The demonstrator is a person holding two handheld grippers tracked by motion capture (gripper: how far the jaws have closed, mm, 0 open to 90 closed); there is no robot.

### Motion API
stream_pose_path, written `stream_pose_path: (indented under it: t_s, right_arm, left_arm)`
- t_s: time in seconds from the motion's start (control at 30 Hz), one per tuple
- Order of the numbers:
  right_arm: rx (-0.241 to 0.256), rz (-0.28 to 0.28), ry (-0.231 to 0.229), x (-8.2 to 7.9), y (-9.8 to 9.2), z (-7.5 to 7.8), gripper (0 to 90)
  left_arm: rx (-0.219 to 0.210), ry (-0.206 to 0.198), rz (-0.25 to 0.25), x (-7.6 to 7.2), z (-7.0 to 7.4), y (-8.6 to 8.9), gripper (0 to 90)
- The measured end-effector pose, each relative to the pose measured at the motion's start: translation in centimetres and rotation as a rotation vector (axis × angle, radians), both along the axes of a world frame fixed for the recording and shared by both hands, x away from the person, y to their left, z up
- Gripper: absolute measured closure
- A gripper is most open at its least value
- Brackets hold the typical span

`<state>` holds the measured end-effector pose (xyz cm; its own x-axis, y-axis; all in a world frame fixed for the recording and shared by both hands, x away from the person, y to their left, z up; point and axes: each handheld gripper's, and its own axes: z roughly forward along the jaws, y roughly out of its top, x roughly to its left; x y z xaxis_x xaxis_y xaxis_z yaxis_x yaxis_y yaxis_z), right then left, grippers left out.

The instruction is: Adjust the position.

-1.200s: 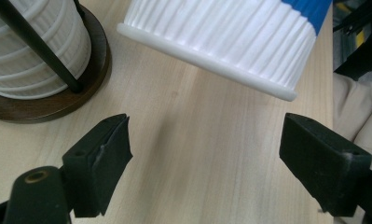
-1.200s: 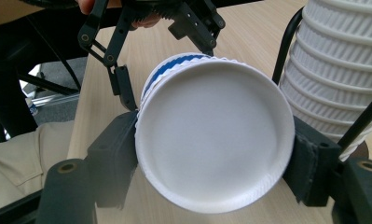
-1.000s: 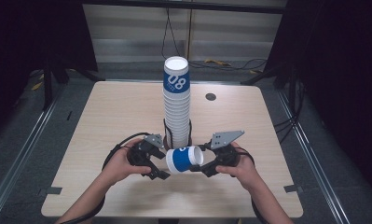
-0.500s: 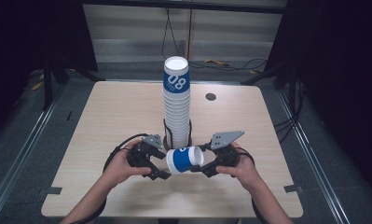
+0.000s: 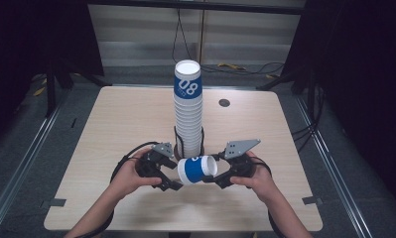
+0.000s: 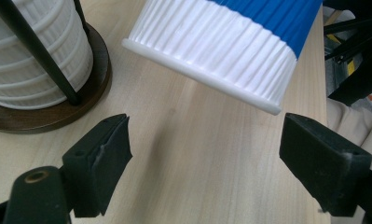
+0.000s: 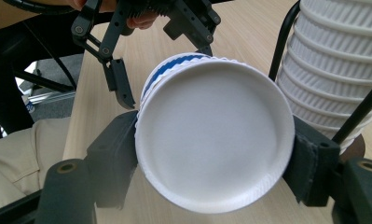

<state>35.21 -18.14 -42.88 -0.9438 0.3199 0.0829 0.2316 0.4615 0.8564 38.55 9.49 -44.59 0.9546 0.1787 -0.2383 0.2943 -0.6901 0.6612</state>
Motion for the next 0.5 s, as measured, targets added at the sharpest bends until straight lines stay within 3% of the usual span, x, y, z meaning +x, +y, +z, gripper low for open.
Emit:
stream_pose_path:
  t_s: [0.5]
  right_arm:
    - [-0.008,0.008,-0.002,-0.10,0.37,-0.15,27.2]
  left_arm:
    - [0.015,-0.013,-0.002,0.11,0.43,-0.17,16.3]
